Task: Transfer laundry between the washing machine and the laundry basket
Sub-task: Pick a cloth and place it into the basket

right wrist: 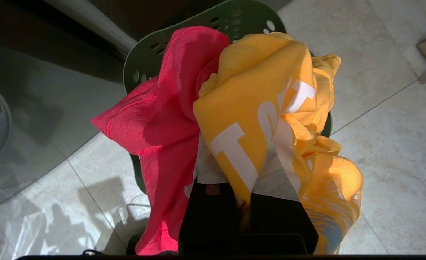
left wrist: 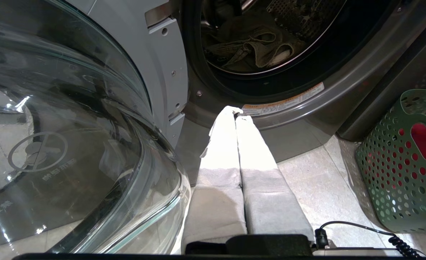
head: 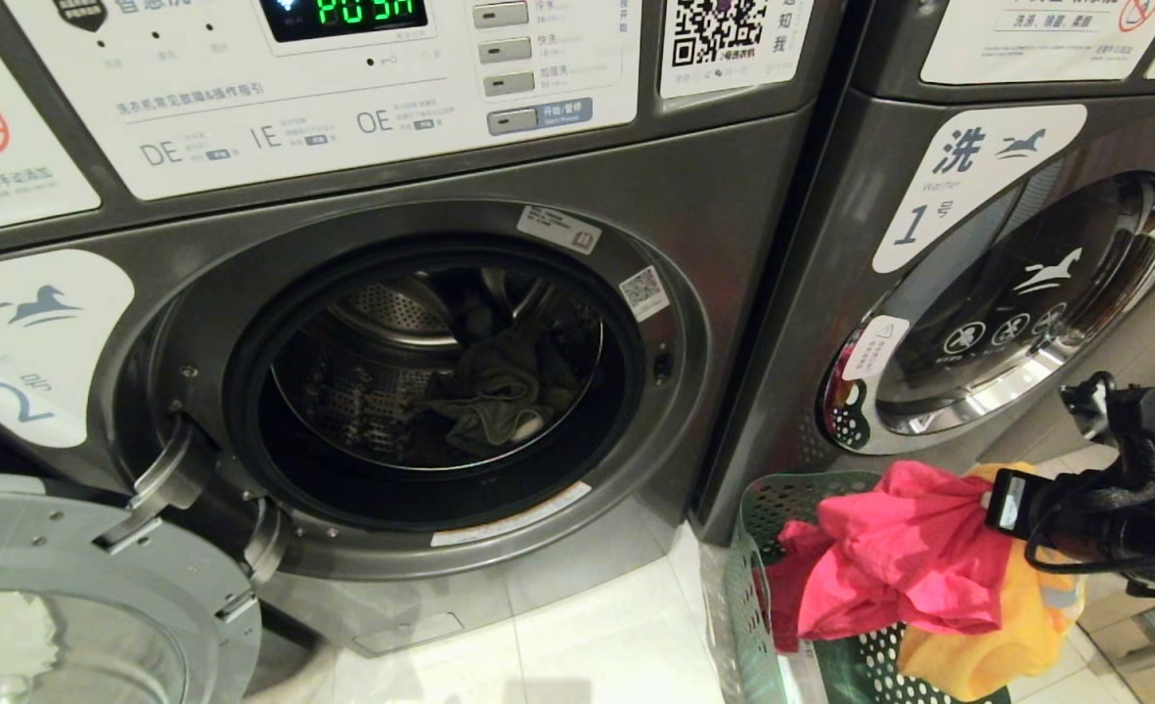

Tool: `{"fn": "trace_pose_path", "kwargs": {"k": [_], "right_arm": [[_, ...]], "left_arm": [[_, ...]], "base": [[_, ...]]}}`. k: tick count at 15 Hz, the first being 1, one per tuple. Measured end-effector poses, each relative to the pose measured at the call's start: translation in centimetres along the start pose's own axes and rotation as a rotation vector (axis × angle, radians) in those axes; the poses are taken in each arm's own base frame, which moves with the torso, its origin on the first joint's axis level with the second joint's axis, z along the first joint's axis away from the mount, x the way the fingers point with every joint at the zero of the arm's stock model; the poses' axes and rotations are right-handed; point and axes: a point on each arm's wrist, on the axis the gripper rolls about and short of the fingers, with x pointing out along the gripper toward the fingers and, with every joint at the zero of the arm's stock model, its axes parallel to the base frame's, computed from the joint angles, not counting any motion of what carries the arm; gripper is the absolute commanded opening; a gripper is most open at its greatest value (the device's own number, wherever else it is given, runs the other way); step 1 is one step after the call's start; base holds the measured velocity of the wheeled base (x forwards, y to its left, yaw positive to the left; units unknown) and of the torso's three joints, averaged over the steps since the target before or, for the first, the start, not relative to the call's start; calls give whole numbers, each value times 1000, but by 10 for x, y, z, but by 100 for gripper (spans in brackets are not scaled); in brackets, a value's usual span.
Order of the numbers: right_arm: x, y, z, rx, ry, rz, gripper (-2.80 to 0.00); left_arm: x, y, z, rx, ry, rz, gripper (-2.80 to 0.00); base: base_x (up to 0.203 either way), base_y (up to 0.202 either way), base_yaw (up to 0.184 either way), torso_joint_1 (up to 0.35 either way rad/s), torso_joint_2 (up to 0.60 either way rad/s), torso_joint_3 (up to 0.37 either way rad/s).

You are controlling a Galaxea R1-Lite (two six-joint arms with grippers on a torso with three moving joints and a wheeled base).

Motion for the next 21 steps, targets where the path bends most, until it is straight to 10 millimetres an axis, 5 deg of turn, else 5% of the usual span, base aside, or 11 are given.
{"fn": "trace_pose_path", "kwargs": {"k": [2,4,9,13,14,17,21], "right_arm": [[16,2,4,14,21,6,-280],[30,5,8,19,31,4,0],[59,5,18,27,39,-16,0],[57,4,18,26,36,-14,0],[50,4,20,26,26,-7,-280],[12,0,22,9,-34,25,-280],[-62,-11,10,-51,-135,104,-280]], "left_arm": [[0,0,0,0,0,0,-280],[0,0,0,0,0,0,-280],[0,0,0,0,0,0,-280],[0,0,0,0,0,0,-280],[0,0,0,0,0,0,-280],[0,0,0,0,0,0,-280],[0,0,0,0,0,0,-280]], "base": [[0,0,0,0,0,0],[0,0,0,0,0,0],[0,0,0,0,0,0],[0,0,0,0,0,0],[0,0,0,0,0,0],[0,0,0,0,0,0],[0,0,0,0,0,0]]}}
